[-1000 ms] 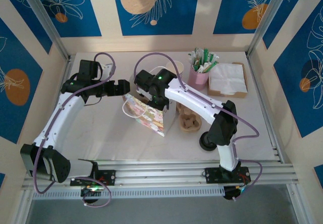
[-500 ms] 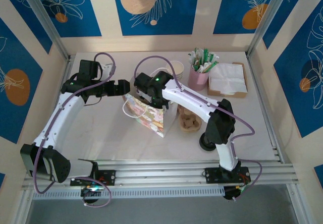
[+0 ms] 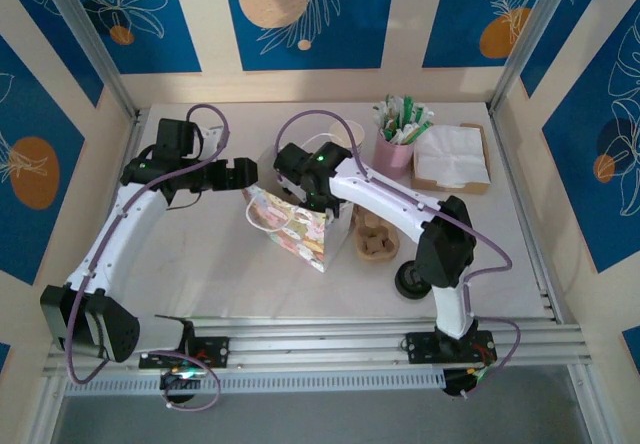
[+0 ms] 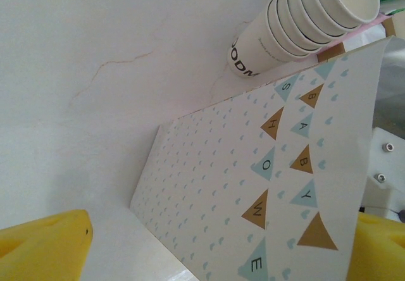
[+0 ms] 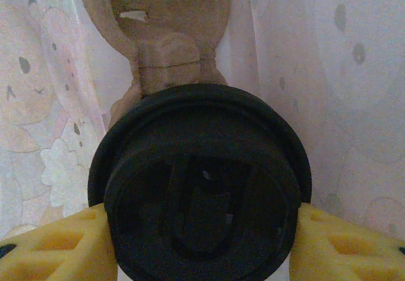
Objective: Pack the takeout coffee
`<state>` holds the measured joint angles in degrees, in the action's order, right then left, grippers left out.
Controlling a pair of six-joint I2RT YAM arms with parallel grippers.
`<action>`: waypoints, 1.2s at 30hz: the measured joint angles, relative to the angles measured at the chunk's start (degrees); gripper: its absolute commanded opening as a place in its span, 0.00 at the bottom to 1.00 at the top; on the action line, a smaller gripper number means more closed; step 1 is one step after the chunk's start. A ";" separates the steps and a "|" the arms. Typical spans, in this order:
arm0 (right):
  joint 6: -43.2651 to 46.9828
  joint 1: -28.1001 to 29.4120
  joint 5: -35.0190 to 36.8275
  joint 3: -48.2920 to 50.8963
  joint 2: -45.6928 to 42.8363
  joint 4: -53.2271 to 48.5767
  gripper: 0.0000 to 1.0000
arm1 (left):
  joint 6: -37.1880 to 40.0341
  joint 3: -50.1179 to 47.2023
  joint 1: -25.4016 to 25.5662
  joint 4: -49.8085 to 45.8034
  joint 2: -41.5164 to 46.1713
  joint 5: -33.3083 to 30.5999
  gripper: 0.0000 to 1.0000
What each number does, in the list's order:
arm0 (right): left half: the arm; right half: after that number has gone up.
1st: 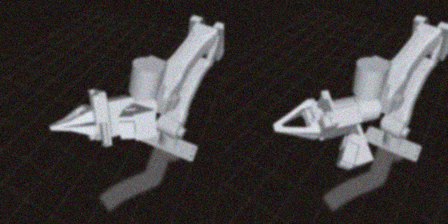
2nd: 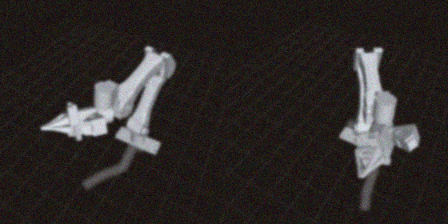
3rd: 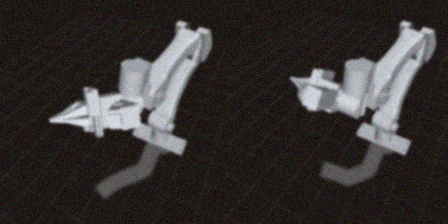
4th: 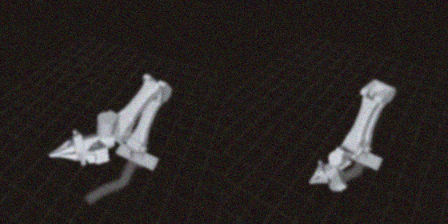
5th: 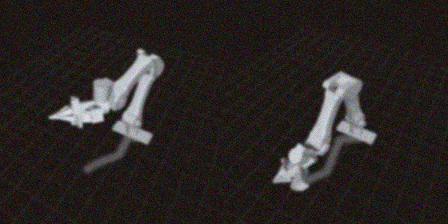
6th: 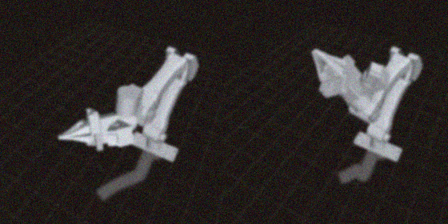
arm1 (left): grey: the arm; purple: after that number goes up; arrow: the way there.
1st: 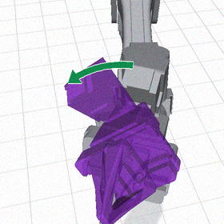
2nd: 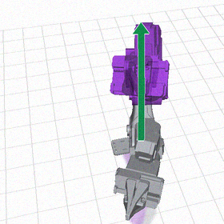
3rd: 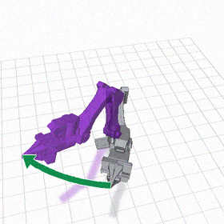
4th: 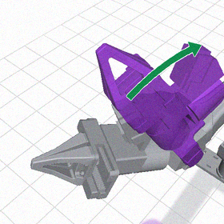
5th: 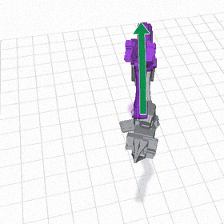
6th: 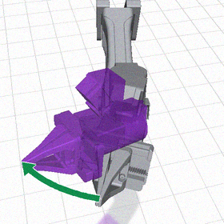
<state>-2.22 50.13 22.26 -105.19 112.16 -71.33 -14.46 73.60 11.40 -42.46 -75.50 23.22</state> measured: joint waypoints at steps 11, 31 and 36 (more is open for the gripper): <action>0.04 -1.14 -1.20 2.21 -0.31 2.34 0.59 | 0.00 0.00 0.42 0.00 0.00 -0.04 0.93; -4.20 -1.07 -2.40 -5.49 1.99 -3.06 0.82 | 0.07 0.26 0.76 -0.20 -0.04 -1.36 0.94; -6.73 -1.01 -3.43 -11.15 2.34 -5.03 0.91 | 0.07 0.52 0.79 -0.52 -0.04 -2.03 0.93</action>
<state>-8.95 49.12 18.83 -116.33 114.50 -76.36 -14.39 74.13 12.19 -42.98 -75.55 21.19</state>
